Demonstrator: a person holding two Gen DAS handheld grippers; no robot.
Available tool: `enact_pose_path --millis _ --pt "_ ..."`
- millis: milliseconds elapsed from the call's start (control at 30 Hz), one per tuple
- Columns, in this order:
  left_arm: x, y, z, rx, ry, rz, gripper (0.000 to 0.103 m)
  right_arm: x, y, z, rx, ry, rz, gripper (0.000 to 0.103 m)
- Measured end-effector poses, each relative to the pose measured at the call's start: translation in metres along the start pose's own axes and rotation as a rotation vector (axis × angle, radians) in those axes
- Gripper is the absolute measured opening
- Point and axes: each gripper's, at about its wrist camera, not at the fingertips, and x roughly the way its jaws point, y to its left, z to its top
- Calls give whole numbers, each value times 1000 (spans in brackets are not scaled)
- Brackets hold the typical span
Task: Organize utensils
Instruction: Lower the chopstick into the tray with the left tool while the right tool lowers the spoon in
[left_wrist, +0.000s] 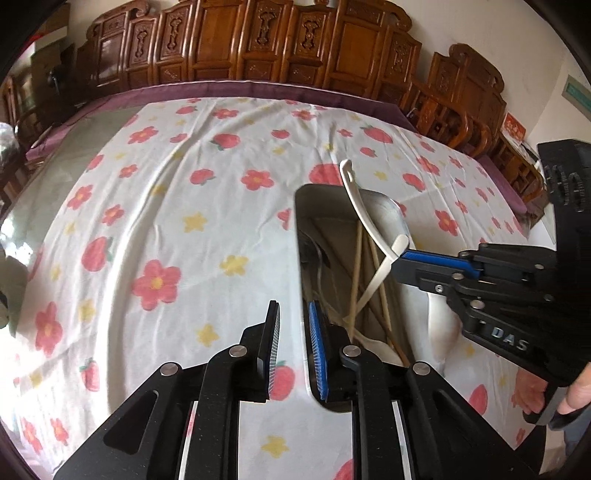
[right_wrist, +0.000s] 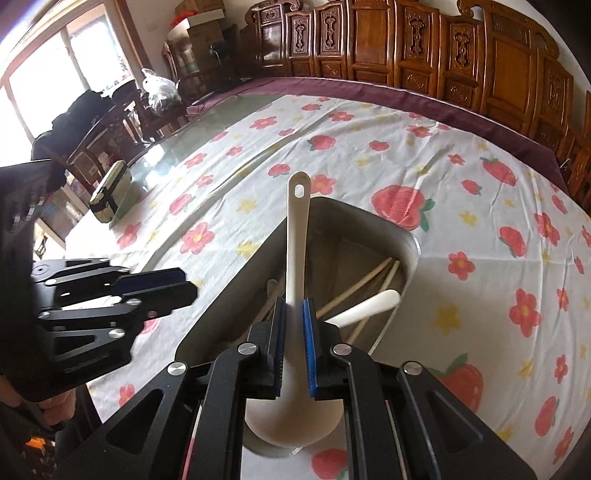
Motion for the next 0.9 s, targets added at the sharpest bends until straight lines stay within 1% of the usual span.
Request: enact_pose_path --millis 133,333,500,700,900 --pt "-3 9 -1 -12 -5 7 16 13 0 2 32 13 -7 11" --pt "-5 16 -3 -26 -12 16 16 34 -6 1 80 67 -19 11" --pt "-6 17 -3 -26 -13 19 16 46 -13 0 97 93 -63 12" --pt "-8 17 -3 -24 -14 21 16 42 -16 10 81 66 -78 12" --pt "-11 15 -3 -23 -19 22 17 33 -14 12 60 41 -66 12"
